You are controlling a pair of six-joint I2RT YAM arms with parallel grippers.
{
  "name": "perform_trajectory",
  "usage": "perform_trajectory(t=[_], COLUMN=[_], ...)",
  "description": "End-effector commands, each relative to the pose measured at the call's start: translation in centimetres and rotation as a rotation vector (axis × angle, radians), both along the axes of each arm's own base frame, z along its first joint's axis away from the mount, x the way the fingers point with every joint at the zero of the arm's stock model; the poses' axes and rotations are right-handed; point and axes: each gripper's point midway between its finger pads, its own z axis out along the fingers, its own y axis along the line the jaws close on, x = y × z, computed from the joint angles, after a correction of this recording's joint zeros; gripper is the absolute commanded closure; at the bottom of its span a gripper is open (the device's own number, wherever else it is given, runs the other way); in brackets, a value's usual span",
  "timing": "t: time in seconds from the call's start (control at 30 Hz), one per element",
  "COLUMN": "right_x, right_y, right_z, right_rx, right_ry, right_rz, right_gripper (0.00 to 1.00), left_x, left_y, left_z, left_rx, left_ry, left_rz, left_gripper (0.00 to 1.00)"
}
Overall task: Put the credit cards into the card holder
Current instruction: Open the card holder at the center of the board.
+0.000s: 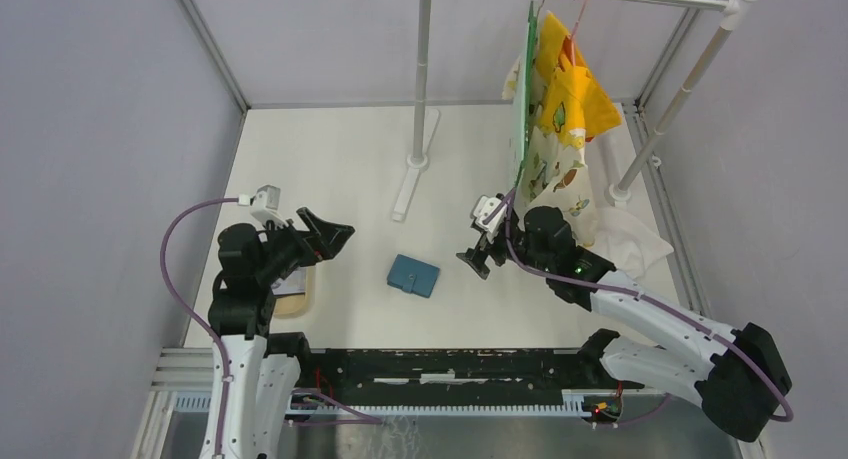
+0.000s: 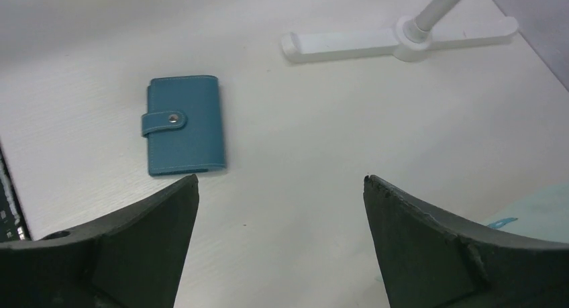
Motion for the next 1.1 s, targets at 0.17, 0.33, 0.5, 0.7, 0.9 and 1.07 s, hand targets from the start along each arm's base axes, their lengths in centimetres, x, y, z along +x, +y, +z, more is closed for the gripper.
perform_trajectory(t=[0.17,0.33,0.5,0.7,0.9,1.07], right_x=[-4.5,-5.0,-4.9,-3.7,-3.4,-3.0], right_y=[2.4,4.3,4.4,3.5,3.0,4.1], right_z=[-1.1,-3.5,-5.6,-7.0,-9.6,-11.2], right_rx=[-0.077,-0.172,-0.209,-0.216,-0.169,-0.122], right_ry=[-0.02,0.16,0.236,0.192,0.303,0.455], right_rz=[0.431,0.605,0.613,0.506,0.411,0.35], right_gripper=[0.02,0.02,0.02,0.02,0.02,0.12], left_x=[-0.2,-0.3,-0.8,-0.1,-0.3,-0.4], left_y=[-2.3,-1.8,-2.9,-7.8,-9.0,-9.6], left_z=[0.2,-1.9,-3.9,-5.8,-6.3,-9.2], left_rx=[-0.192,-0.23,-0.235,-0.118,0.053,0.029], left_ry=[-0.035,-0.015,0.02,0.071,0.012,0.065], left_rz=[-0.077,0.004,0.011,-0.048,-0.015,-0.019], left_gripper=[0.03,0.09,0.16,0.18,0.2,0.31])
